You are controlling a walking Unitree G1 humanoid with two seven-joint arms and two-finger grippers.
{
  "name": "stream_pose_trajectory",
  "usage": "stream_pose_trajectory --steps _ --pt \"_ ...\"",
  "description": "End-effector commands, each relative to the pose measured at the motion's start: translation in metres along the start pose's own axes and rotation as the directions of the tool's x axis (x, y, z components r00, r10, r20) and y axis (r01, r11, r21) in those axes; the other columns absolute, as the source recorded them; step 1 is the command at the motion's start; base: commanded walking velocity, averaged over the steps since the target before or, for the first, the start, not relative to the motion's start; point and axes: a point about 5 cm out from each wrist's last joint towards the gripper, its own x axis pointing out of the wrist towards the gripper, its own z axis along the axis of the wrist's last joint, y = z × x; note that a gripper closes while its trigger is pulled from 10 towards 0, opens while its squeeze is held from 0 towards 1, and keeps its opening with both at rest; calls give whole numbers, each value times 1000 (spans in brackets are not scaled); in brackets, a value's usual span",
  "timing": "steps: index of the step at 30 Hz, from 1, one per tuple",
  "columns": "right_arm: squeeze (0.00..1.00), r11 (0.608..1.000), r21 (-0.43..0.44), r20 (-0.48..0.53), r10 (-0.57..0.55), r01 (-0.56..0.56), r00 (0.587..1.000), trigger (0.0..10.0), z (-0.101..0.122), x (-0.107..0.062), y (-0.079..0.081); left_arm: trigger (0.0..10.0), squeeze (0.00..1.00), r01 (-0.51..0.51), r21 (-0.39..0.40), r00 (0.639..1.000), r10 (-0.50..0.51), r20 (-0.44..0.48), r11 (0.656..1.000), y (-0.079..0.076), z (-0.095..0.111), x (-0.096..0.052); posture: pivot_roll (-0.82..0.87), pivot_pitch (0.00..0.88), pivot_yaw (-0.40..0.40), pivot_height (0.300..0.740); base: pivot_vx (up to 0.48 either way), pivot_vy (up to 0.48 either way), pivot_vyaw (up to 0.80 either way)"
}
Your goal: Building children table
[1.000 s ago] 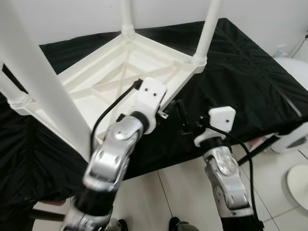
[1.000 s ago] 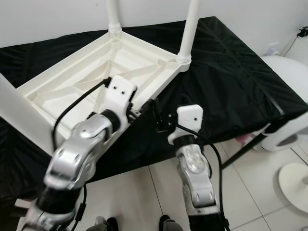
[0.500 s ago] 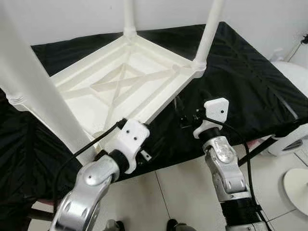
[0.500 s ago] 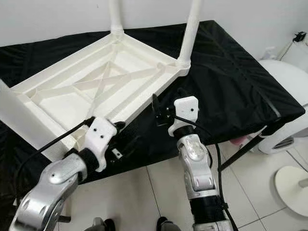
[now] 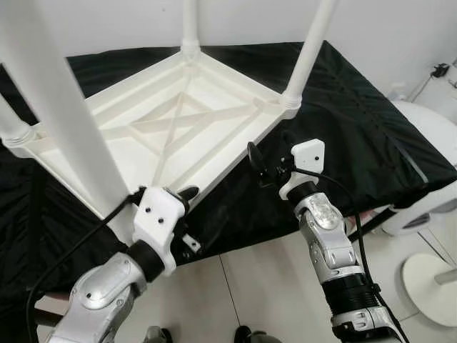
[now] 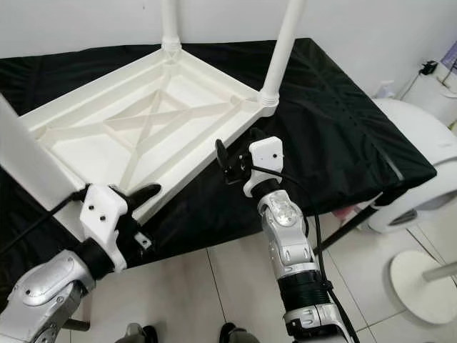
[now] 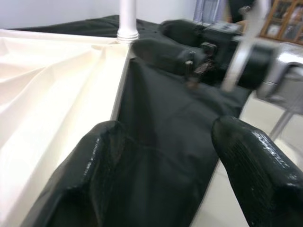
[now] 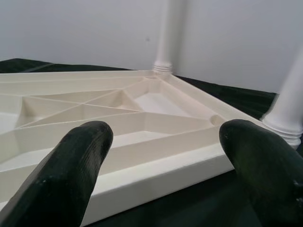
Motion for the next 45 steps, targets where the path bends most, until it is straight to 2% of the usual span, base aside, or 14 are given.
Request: stream_pose_trajectory --steps 1,5,10,17,22,36,45 --pt "0 1000 13 -12 28 -28 1000 10000 -6 3 1 10000 0 60 -16 998 -60 0 998 -6 4 -12 164 218 -125 740 0 0 0" --pt "0 999 14 -13 37 -37 999 10000 -6 4 1 10000 0 69 -18 998 -69 -1 997 -6 5 -15 164 218 -125 740 0 0 0" --pt "0 992 23 -18 121 -121 992 10000 -10 18 3 10000 0 81 -11 996 -82 -47 997 -15 6 -36 215 237 -189 740 0 0 0" --pt "0 987 33 -15 159 -159 987 10000 -11 26 7 10000 0 58 -19 997 -59 -55 998 -17 9 -43 245 245 -219 740 0 0 0" --pt "0 976 54 -11 212 -211 977 10000 -13 32 16 10000 0 34 -16 997 -35 -74 999 -18 6 -53 280 254 -250 740 0 0 0" --pt "0 963 75 9 261 -260 965 10000 -15 41 24 10000 0 52 1 991 -51 -123 999 -17 4 -68 303 253 -259 740 0 0 0" --pt "0 961 77 24 263 -264 965 10000 -15 46 28 10000 0 135 55 967 -120 -224 989 -7 8 -85 322 237 -230 740 0 0 0"
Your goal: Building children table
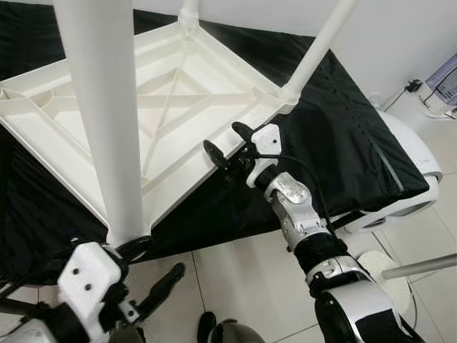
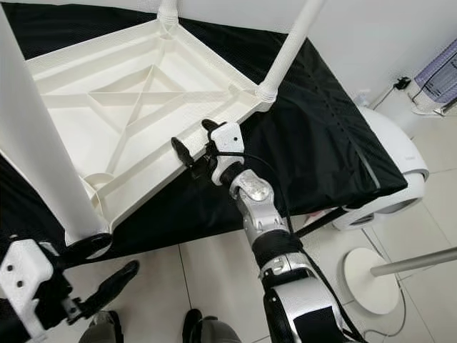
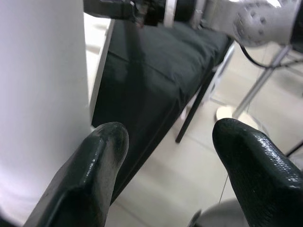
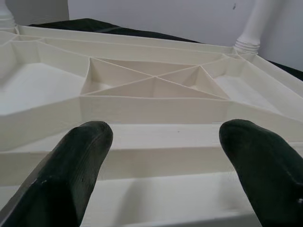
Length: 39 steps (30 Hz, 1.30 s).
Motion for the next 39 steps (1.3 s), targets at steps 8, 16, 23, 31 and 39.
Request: stream_pose_trajectory --steps 8,16,23,31,39 --pt "0 1000 6 13 -19 19 1000 10000 -2 2 -3 10000 0 82 74 993 -75 -86 994 4 5 -16 362 216 -207 740 0 0 0" --pt "0 1000 27 41 -16 15 999 10000 0 12 6 10000 0 -31 149 986 55 -160 988 22 9 -29 398 195 -193 740 0 0 0" --pt "0 999 36 43 -15 13 999 10000 -2 12 8 10000 0 -151 169 970 179 -164 974 29 6 -34 411 184 -207 740 0 0 0" --pt "0 999 43 39 -9 7 999 10000 -6 10 10 10000 0 -404 152 903 420 -90 902 41 2 -35 416 161 -222 740 0 0 0" --pt "0 999 49 43 -12 10 999 10000 -9 8 13 10000 0 -604 70 793 607 -47 794 47 -5 -38 412 151 -227 740 0 0 0"
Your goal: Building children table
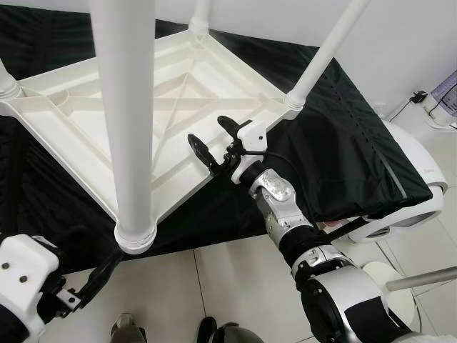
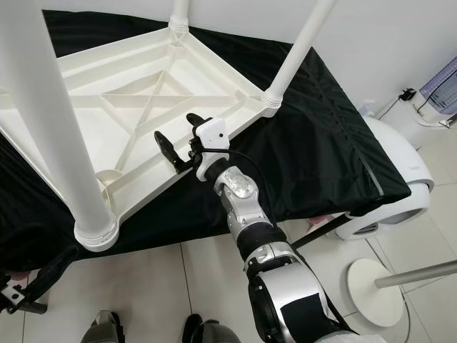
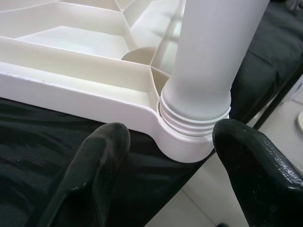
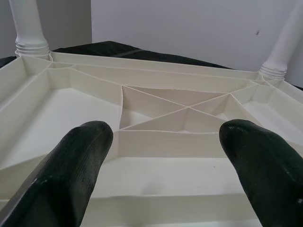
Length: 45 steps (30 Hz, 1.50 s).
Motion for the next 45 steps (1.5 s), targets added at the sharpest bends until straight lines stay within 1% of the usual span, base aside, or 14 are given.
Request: stream_pose_trajectory --steps 1,2,3,6,9,14,17,19,26,27,28,35,39,45 --pt "0 1000 13 -13 -27 27 1000 10000 -8 -10 -3 10000 0 -424 -52 906 424 -15 904 16 -7 -1 406 146 -228 740 0 0 0" --pt "0 1000 13 -13 -27 27 1000 10000 -8 -10 -3 10000 0 -424 -52 906 424 -15 904 16 -7 -1 406 146 -228 740 0 0 0" --pt "0 999 15 -12 -33 33 999 10000 -9 -12 -4 10000 0 -503 -71 864 504 -13 861 17 -10 0 402 145 -227 740 0 0 0" --pt "0 999 15 -10 -39 39 999 10000 -9 -14 -4 10000 0 -550 -88 834 551 -9 831 17 -12 1 393 144 -224 740 0 0 0" --pt "0 998 17 -10 -63 64 998 10000 -13 -23 -5 10000 0 -674 -156 731 683 1 722 18 -16 7 370 143 -214 740 0 0 0" --pt "0 997 16 -11 -69 69 998 10000 -14 -25 -5 10000 0 -677 -151 728 686 4 720 17 -16 10 364 144 -211 740 0 0 0" --pt "0 997 10 -8 -81 81 997 10000 -14 -28 -7 10000 0 -672 -183 729 685 11 718 14 -17 18 354 143 -206 740 0 0 0" --pt "0 995 0 -5 -102 102 995 10000 -14 -33 -10 10000 0 -676 -227 715 699 30 701 12 -14 31 322 140 -192 740 0 0 0" --pt "0 991 -13 -2 -132 132 991 10000 -12 -37 -15 10000 0 -669 -266 707 704 60 694 11 -8 49 279 134 -170 740 0 0 0" --pt "0 987 -28 1 -159 159 987 10000 -11 -42 -19 10000 0 -650 -288 713 696 88 703 8 -2 68 257 135 -156 740 0 0 0" --pt "0 985 -33 3 -172 172 985 10000 -11 -44 -21 10000 0 -640 -296 717 690 101 709 7 2 76 240 134 -146 740 0 0 0" --pt "0 979 -47 11 -200 201 980 10000 -8 -50 -24 10000 0 -621 -318 718 683 134 716 6 8 92 196 134 -118 740 0 0 0" --pt "0 960 -76 16 -269 269 963 10000 -5 -69 -29 10000 0 -544 -375 749 636 185 750 1 24 115 135 137 -77 740 0 0 0" --pt "0 958 -75 3 -277 276 961 10000 -5 -86 -25 10000 0 -503 -390 772 604 198 771 -5 28 123 101 146 -48 740 0 0 0"
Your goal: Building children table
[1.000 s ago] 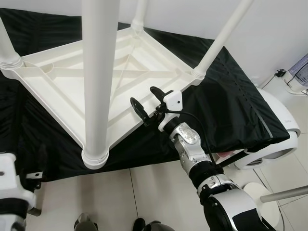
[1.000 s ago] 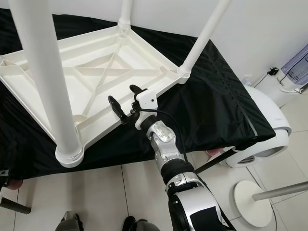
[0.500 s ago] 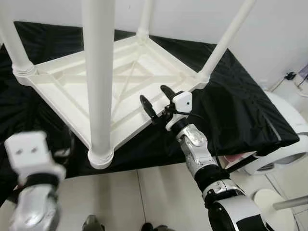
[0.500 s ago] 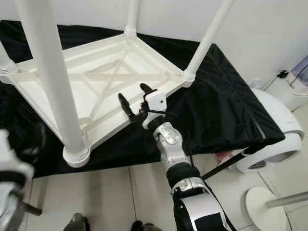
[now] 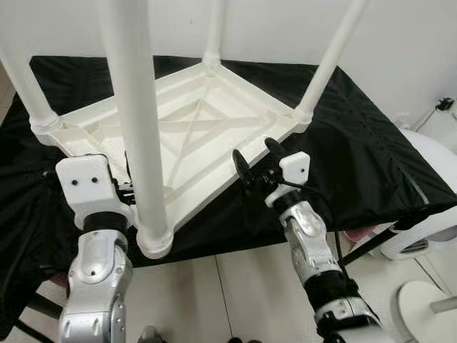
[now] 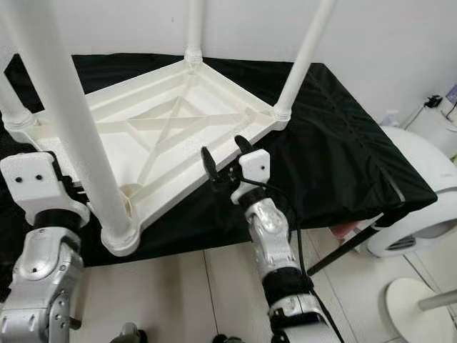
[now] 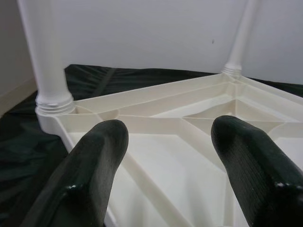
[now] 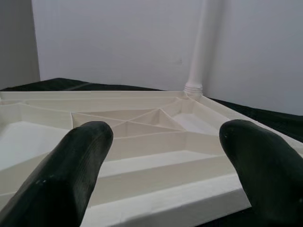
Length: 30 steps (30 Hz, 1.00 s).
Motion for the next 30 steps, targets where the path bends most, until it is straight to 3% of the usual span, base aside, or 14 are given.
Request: stream_pose_trajectory --steps 1,3,5,6,8,12,14,20,22,23,24,25,27,30 --pt "0 1000 7 -20 12 -12 1000 10000 0 -10 -2 10000 0 55 -8 998 -55 -17 998 -10 -3 0 91 148 -37 740 0 0 0" --pt "0 999 15 -33 36 -35 999 10000 1 -17 -2 10000 0 67 -14 998 -68 -19 998 -12 -3 1 91 148 -37 740 0 0 0" --pt "0 988 38 -81 154 -151 985 10000 3 -39 0 10000 0 89 -19 996 -89 -19 996 -15 -2 4 66 155 -12 740 0 0 0" --pt "0 988 38 -81 154 -151 985 10000 3 -39 0 10000 0 89 -19 996 -89 -19 996 -15 -2 4 66 155 -12 740 0 0 0" --pt "0 961 63 -133 277 -271 952 10000 6 -56 5 10000 0 106 -30 994 -107 -16 994 -18 -1 7 59 156 -2 740 0 0 0" --pt "0 928 102 -161 372 -359 914 10000 11 -67 6 10000 0 118 -27 993 -119 -15 993 -20 0 10 52 159 5 740 0 0 0" --pt "0 890 129 -189 455 -437 870 10000 17 -76 8 10000 0 127 -36 992 -128 -15 991 -22 0 12 47 163 9 740 0 0 0" --pt "0 859 146 -200 511 -491 836 10000 22 -80 10 10000 0 134 -33 991 -135 -14 990 -25 1 13 47 166 10 740 0 0 0" --pt "0 818 166 -189 574 -550 797 10000 28 -77 17 10000 0 143 -39 990 -143 -9 989 -29 3 13 58 171 8 740 0 0 0" --pt "0 818 166 -189 574 -550 797 10000 28 -77 17 10000 0 143 -39 990 -143 -9 989 -29 3 13 58 171 8 740 0 0 0" --pt "0 788 180 -180 614 -588 768 10000 30 -74 22 10000 0 147 -46 989 -147 -5 988 -32 4 13 64 174 5 740 0 0 0" --pt "0 788 180 -180 614 -588 768 10000 30 -74 22 10000 0 147 -46 989 -147 -5 988 -32 4 13 64 174 5 740 0 0 0" --pt "0 729 210 -165 683 -651 712 10000 33 -70 31 10000 0 155 -59 988 -155 1 986 -37 8 14 71 178 2 740 0 0 0" --pt "0 697 223 -153 715 -681 682 10000 35 -66 35 10000 0 161 -66 987 -161 6 985 -40 10 15 76 181 -1 740 0 0 0"
